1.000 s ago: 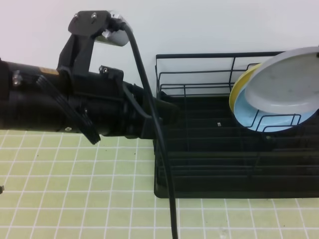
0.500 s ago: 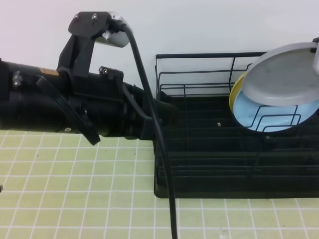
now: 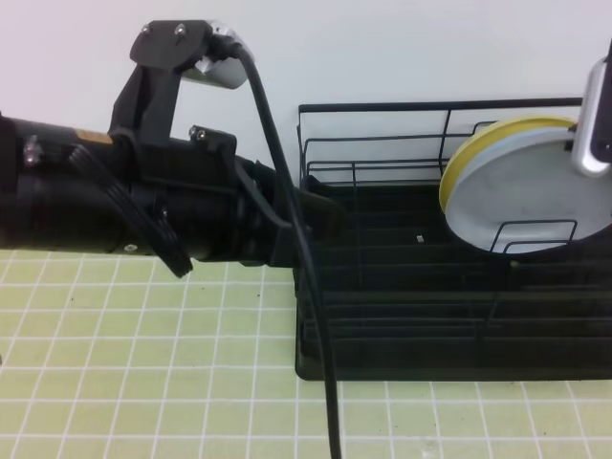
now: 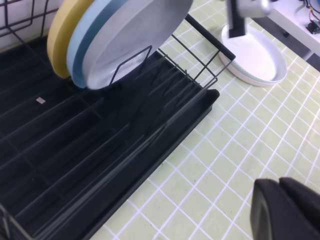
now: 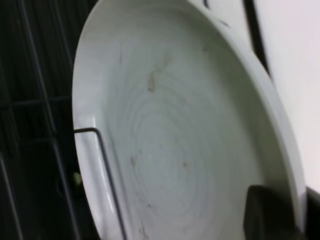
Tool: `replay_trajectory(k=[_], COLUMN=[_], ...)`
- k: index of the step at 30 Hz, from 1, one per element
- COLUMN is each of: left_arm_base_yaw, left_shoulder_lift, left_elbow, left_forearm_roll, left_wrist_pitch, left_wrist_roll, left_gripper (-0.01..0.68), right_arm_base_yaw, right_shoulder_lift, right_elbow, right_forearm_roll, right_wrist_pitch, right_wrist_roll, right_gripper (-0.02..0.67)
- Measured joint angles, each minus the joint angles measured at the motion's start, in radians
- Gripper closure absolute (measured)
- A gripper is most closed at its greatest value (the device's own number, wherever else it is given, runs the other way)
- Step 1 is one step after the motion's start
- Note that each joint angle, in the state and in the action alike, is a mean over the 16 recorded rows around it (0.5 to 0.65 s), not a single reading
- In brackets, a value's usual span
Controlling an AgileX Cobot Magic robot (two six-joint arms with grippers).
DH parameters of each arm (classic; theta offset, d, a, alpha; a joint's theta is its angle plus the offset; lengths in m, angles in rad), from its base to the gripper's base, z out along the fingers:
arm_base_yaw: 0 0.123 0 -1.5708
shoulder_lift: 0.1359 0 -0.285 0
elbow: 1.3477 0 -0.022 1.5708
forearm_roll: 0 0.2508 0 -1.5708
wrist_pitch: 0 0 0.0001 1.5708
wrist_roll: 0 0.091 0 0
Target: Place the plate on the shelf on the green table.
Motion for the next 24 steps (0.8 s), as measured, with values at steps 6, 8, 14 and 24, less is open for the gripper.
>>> replay_trajectory(k=[6, 8, 14, 24], left_arm_base_yaw=[0.0, 0.0, 0.0, 0.0], left_shoulder_lift=[0.0, 0.0, 0.0, 0.0], left_elbow=[0.0, 0.0, 0.0, 0.0], left_forearm_roll=[-0.003, -0.004, -0.006, -0.007], left_wrist_pitch=[0.002, 0.003, 0.009, 0.029], left_wrist_roll=[-0.002, -0.002, -0.003, -0.003], left_gripper=[0.675, 0.675, 0.675, 0.675], right_arm_base_yaw=[0.0, 0.0, 0.0, 0.0], right_shoulder_lift=[0.03, 0.036, 0.039, 0.005], right_elbow=[0.0, 0.0, 0.0, 0.001], right_forearm_roll=[0.004, 0.004, 0.005, 0.013], right_wrist_pitch=[-0.003, -0.005, -0.015, -0.038], right_wrist_roll=[0.019, 0.027, 0.052, 0.128], right_gripper=[0.558, 0.54, 0.464, 0.353])
